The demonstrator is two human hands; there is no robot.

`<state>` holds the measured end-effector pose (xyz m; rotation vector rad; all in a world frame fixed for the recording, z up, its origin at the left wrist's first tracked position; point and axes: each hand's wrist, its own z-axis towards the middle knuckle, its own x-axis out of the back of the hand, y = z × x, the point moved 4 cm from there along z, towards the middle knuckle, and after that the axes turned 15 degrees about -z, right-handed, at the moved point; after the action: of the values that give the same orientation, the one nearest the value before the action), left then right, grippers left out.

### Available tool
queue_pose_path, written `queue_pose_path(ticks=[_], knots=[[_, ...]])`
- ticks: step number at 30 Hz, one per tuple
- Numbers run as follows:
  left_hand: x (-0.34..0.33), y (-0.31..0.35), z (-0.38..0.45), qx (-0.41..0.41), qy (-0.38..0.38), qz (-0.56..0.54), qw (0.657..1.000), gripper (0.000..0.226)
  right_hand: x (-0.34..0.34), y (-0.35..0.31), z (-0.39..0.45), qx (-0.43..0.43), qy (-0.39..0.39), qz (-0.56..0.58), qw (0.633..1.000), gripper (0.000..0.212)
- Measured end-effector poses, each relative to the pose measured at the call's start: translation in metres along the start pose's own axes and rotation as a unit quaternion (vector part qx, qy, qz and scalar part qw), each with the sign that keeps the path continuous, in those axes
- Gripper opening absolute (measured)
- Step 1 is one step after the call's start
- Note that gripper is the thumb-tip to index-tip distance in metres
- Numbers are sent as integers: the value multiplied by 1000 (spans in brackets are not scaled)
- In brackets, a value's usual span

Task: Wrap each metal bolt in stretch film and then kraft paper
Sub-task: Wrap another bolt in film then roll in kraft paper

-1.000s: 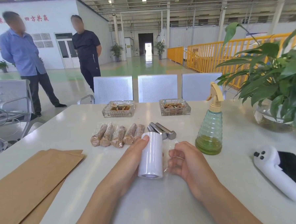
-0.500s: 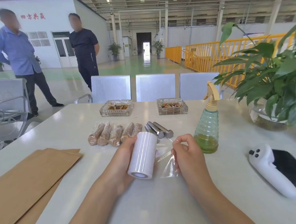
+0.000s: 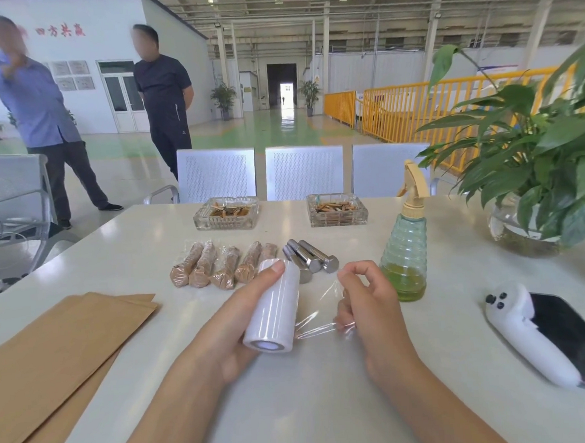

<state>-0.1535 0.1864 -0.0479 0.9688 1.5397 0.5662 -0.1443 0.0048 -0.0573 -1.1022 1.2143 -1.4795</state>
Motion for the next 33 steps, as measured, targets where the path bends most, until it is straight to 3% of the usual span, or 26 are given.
queue_pose_path(ticks=[4,12,15,20,24,27,33], knots=[[2,1,2,4,1,-26,1000,35,4,3,2,-35,13,26,999,17],[12,10,1,18,41,-90,995,57,9,6,6,-66,7,71,995,28],[12,10,1,58,41,-126,990,54,11,8,8,-101,5,136,986,30],[15,11,3,33,33,-115,992,37,17,10,14,-131,4,200,971,19],[17,16,5,32,21,-186,982,57,22,13,16,-134,7,223,966,19],[23,17,5,45,22,-226,973,58,26,13,19,-134,15,232,963,20],[30,19,8,8,23,-168,985,44,33,14,21,-127,51,227,964,19]])
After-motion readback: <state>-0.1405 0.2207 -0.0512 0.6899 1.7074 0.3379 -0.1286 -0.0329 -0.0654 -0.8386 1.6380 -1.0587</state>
